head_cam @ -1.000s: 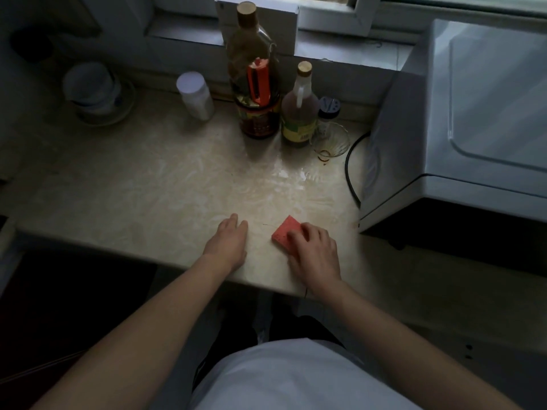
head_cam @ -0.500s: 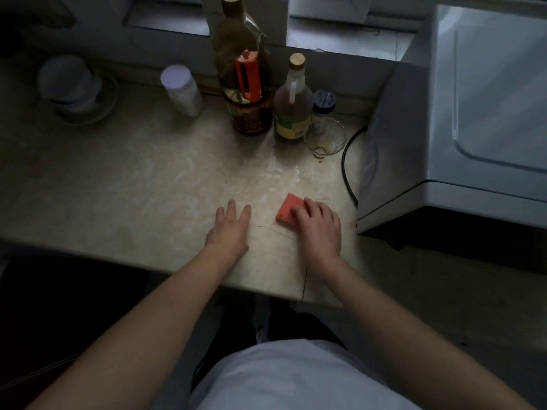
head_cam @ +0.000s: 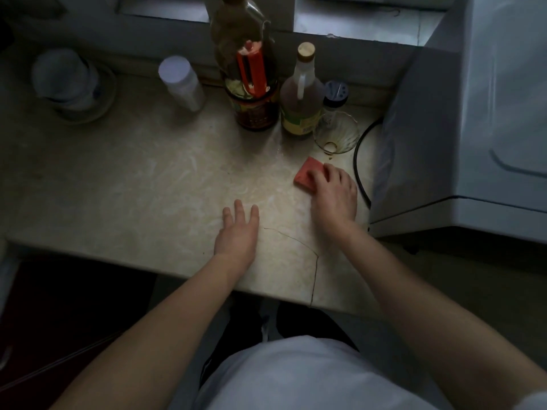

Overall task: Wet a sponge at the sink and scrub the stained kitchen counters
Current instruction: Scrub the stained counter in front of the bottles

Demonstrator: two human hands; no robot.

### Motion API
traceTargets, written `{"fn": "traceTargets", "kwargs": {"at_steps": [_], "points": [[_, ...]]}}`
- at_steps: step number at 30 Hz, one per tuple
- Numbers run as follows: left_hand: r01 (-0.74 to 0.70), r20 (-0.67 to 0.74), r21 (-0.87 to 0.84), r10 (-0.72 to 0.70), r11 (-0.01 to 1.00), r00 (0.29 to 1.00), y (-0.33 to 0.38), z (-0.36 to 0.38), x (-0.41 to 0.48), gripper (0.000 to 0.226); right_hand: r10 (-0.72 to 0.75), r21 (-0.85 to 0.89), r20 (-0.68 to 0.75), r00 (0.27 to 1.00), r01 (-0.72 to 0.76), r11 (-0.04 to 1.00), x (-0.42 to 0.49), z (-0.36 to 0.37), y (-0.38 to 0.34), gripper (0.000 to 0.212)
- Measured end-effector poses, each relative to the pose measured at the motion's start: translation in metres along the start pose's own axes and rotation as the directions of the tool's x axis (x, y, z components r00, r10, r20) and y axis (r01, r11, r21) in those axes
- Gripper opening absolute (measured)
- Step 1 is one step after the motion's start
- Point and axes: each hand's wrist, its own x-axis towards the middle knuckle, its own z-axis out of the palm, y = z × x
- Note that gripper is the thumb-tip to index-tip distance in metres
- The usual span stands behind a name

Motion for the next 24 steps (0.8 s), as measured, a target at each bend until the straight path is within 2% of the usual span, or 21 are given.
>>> {"fn": "traceTargets", "kwargs": {"at_steps": [5, 13, 17, 24], "points": [[0.002, 0.004, 0.011, -0.002, 1.000, 1.000, 0.000, -0.002, -0.001, 0.090, -0.020, 0.031, 0.046, 0.999, 0.019, 0.999, -0.014, -0.002, 0.006, 0.050], [0.001, 0.000, -0.030, -0.001, 1.000, 1.000, -0.005, -0.007, -0.006, 0.094, -0.093, -0.024, 0.120, 0.988, 0.096, 0.995, -0.102, 0.013, 0.008, 0.052], [0.002, -0.004, -0.084, -0.002, 0.996, 1.000, -0.007, -0.003, -0.009, 0.092, -0.187, -0.033, 0.141, 0.972, 0.194, 0.981, -0.152, 0.028, 0.008, 0.046], [-0.023, -0.022, -0.105, 0.020, 0.994, 1.000, -0.012, 0.000, -0.018, 0.084, -0.383, 0.016, 0.205, 0.901, 0.388, 0.921, -0.199, 0.041, -0.002, 0.044]]}}
